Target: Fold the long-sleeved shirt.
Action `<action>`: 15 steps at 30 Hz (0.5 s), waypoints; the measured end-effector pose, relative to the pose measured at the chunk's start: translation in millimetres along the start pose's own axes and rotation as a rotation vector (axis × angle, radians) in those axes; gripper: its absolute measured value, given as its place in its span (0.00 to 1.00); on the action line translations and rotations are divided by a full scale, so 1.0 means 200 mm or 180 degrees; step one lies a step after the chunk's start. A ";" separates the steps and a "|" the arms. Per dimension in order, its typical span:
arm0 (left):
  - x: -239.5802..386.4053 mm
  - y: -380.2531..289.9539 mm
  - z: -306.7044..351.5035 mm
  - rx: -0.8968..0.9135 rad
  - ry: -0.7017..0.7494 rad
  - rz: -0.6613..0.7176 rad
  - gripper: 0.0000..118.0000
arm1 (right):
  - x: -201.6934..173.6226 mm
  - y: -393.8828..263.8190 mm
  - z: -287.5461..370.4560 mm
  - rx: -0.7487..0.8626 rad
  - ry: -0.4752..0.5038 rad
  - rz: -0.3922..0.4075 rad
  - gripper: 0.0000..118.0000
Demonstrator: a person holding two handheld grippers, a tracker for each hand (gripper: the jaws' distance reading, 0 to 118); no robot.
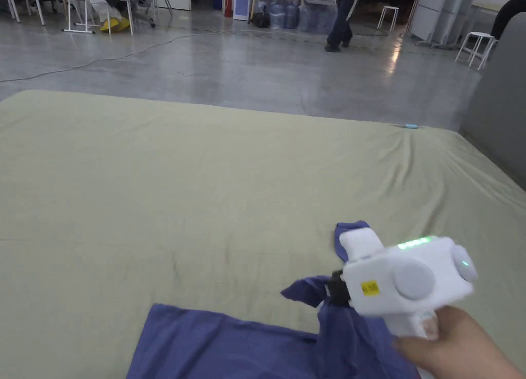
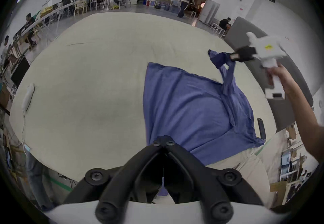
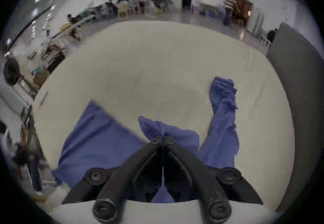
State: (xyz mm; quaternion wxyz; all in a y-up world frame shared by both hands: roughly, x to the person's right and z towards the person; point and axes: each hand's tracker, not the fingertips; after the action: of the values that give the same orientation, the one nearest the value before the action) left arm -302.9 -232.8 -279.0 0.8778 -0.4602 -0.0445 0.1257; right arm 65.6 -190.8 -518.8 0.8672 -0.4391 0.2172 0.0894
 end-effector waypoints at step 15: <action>0.10 -0.11 0.05 -0.0072 -0.0130 -0.0070 0.00 | -0.28 -1.12 -0.19 -0.1125 0.0114 -0.0358 0.00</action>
State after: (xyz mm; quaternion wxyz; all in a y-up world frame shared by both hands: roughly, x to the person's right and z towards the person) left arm -281.3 -231.9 -255.7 0.8728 -0.4668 -0.0689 0.1249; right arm 82.3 -353.2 -351.0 0.7762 -0.5976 0.1885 0.0697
